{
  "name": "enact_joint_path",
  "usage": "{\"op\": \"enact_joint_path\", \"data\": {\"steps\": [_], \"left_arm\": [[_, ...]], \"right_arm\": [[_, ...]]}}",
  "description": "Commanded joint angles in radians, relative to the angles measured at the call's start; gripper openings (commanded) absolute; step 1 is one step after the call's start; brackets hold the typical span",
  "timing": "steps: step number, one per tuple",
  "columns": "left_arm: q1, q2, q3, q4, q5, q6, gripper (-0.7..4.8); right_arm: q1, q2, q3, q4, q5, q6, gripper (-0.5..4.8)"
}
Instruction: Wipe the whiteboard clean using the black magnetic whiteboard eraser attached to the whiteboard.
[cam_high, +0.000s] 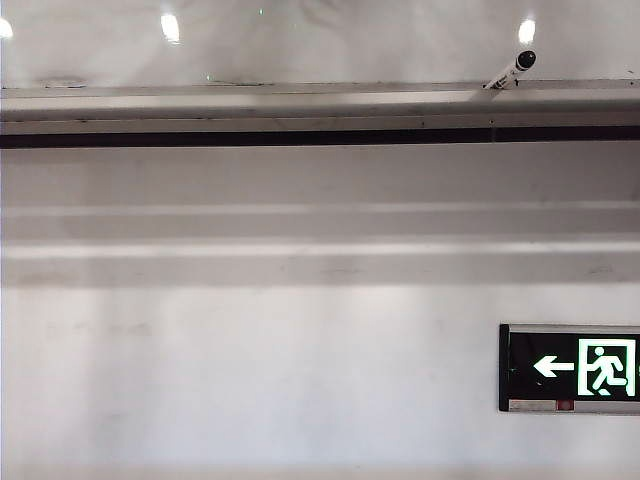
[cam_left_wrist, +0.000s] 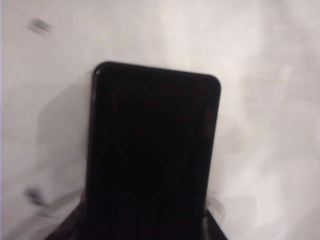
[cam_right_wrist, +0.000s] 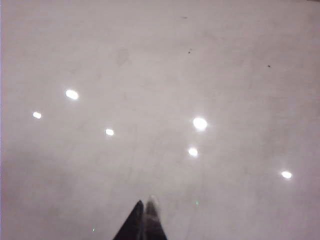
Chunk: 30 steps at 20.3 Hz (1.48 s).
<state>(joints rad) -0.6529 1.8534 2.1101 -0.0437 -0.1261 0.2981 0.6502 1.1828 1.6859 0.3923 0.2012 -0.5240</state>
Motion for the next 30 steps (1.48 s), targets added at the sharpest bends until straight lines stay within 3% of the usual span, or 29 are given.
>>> {"op": "enact_joint_path", "data": {"steps": [1, 4, 8, 10, 16, 19, 25, 30], "left_arm": [[0.018, -0.003, 0.064, 0.048, -0.091, -0.046, 0.52], [0.018, -0.003, 0.072, 0.026, -0.095, -0.067, 0.52], [0.018, -0.002, 0.072, -0.064, 0.073, -0.132, 0.52], [0.018, -0.002, 0.072, -0.079, 0.110, -0.161, 0.52], [0.018, 0.000, 0.072, -0.112, 0.153, -0.161, 0.52], [0.019, -0.001, 0.077, -0.051, 0.144, -0.160, 0.52], [0.026, 0.009, 0.095, 0.103, -0.075, -0.085, 0.53], [0.025, 0.036, 0.095, 0.112, -0.111, -0.060, 0.58]], "right_arm": [[0.002, -0.005, 0.003, 0.007, -0.001, 0.004, -0.01], [0.002, -0.005, 0.003, 0.007, -0.001, 0.004, -0.01], [0.002, -0.006, 0.003, 0.006, -0.001, 0.004, -0.01], [0.002, -0.006, 0.003, 0.005, -0.001, 0.005, -0.01], [0.002, -0.006, 0.003, 0.005, -0.001, 0.005, -0.01], [0.002, -0.006, 0.003, 0.004, -0.001, 0.005, -0.01], [0.002, -0.006, 0.003, 0.003, -0.001, 0.005, -0.01], [0.002, -0.006, 0.003, 0.002, -0.001, 0.005, -0.01]]}}
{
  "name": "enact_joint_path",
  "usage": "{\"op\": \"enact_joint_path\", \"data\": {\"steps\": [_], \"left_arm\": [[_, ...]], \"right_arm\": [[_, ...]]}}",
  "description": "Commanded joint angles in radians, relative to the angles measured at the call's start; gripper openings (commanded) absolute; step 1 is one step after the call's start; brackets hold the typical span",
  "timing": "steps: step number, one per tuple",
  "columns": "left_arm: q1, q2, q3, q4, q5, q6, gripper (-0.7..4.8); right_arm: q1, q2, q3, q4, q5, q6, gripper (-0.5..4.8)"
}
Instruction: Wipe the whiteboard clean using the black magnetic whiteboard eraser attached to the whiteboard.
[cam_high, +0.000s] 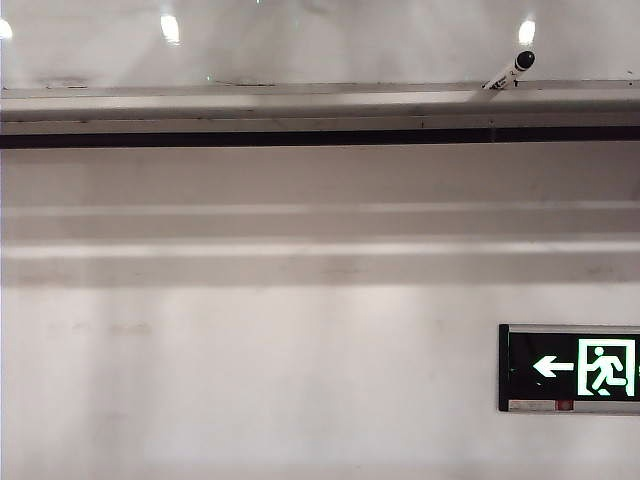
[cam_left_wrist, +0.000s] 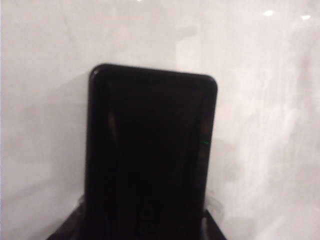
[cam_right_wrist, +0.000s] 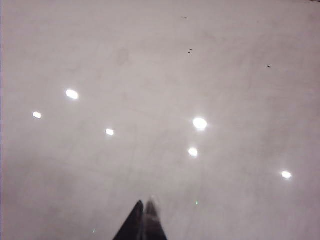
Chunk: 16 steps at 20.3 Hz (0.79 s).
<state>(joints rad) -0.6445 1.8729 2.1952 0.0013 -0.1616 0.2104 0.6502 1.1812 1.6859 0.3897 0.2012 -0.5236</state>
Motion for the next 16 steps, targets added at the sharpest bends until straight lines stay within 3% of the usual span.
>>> {"op": "enact_joint_path", "data": {"steps": [1, 10, 16], "left_arm": [[0.016, 0.025, 0.010, 0.065, -0.082, 0.047, 0.58], [0.007, 0.086, 0.009, -0.020, -0.108, 0.156, 0.57], [0.005, 0.086, 0.009, -0.164, -0.037, 0.156, 0.56]], "right_arm": [[0.002, -0.005, 0.003, 0.004, -0.001, 0.004, -0.01], [0.002, -0.004, 0.003, 0.004, -0.001, 0.004, -0.01], [0.002, -0.004, 0.003, 0.007, -0.001, 0.004, -0.01]]}}
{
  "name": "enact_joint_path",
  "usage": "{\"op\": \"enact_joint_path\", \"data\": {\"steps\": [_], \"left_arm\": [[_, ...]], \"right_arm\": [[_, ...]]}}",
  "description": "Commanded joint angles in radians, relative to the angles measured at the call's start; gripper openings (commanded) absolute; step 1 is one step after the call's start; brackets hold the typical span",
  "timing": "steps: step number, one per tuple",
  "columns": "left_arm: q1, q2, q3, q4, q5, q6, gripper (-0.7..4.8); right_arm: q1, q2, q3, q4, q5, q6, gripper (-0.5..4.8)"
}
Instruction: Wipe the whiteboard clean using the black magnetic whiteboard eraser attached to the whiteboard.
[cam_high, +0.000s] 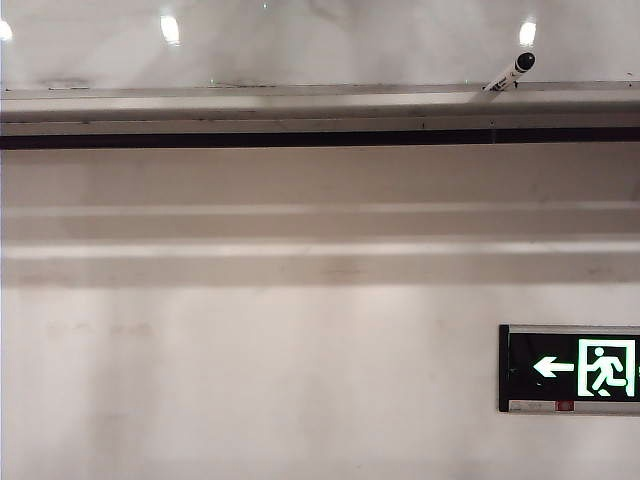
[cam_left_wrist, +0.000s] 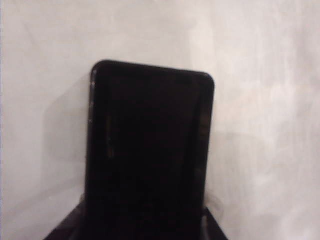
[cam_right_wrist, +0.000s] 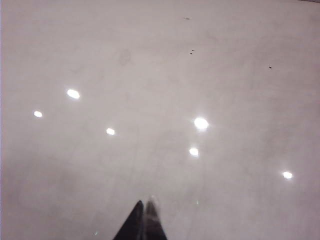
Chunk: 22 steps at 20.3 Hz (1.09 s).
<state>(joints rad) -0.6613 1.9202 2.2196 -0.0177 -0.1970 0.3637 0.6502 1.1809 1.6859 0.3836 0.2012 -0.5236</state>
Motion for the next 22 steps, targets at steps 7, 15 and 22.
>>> {"op": "enact_joint_path", "data": {"steps": [7, 15, 22], "left_arm": [[0.016, 0.039, -0.015, -0.256, 0.049, 0.002, 0.52], [0.020, -0.015, -0.014, -0.250, -0.134, -0.005, -0.06], [0.076, -0.082, -0.015, -0.280, -0.214, -0.050, -0.06]], "right_arm": [[0.002, -0.003, 0.003, 0.017, -0.001, 0.004, -0.01], [0.002, -0.004, 0.003, 0.043, -0.001, 0.004, -0.01], [0.002, -0.004, 0.003, 0.044, -0.001, 0.004, -0.01]]}}
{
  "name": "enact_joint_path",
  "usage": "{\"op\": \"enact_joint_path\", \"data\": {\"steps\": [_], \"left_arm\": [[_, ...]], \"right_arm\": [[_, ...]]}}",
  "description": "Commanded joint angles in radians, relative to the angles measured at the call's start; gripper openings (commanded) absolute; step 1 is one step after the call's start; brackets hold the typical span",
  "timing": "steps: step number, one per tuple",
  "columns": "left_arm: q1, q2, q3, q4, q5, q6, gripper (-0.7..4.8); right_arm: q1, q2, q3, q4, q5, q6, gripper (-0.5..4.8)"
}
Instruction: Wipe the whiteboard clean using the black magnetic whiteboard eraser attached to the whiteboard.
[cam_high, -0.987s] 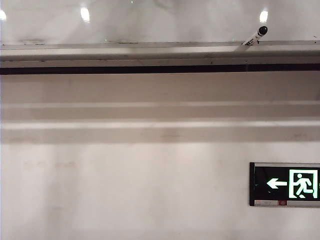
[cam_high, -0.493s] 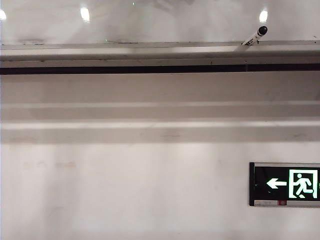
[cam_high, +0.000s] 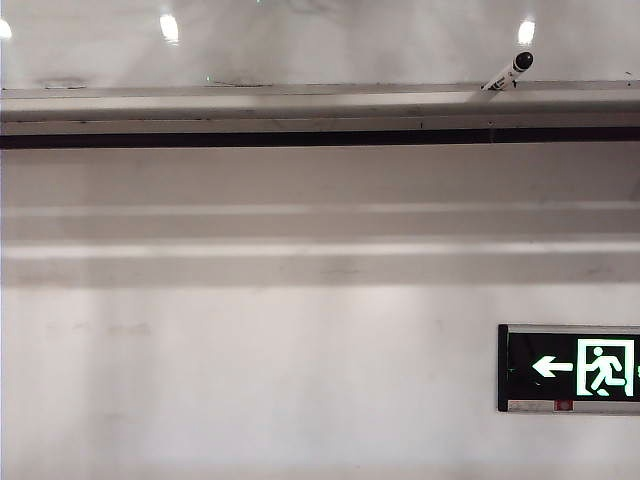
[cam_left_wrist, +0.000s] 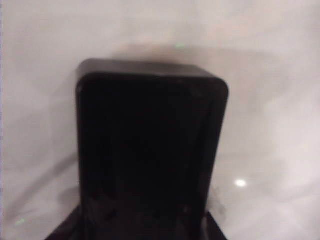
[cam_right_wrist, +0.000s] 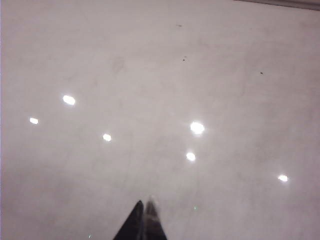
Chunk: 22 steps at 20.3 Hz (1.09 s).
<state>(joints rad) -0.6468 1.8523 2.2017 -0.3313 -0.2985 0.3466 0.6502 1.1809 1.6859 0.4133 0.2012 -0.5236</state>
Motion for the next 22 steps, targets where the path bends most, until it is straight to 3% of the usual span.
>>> {"op": "enact_joint_path", "data": {"steps": [1, 8, 18, 22], "left_arm": [[0.076, -0.019, 0.003, 0.021, -0.113, -0.033, -0.06], [0.179, -0.083, 0.003, -0.031, -0.108, -0.043, -0.06], [0.404, -0.136, 0.003, -0.056, -0.085, -0.046, -0.06], [0.431, -0.126, 0.001, -0.113, 0.174, -0.122, -0.06]], "right_arm": [[0.002, -0.004, 0.003, 0.014, -0.001, 0.004, -0.01], [0.001, -0.002, 0.003, 0.033, -0.001, 0.004, -0.01], [0.001, -0.002, 0.003, 0.045, -0.001, 0.004, -0.01], [0.002, 0.000, 0.003, 0.055, -0.001, 0.004, -0.01]]}}
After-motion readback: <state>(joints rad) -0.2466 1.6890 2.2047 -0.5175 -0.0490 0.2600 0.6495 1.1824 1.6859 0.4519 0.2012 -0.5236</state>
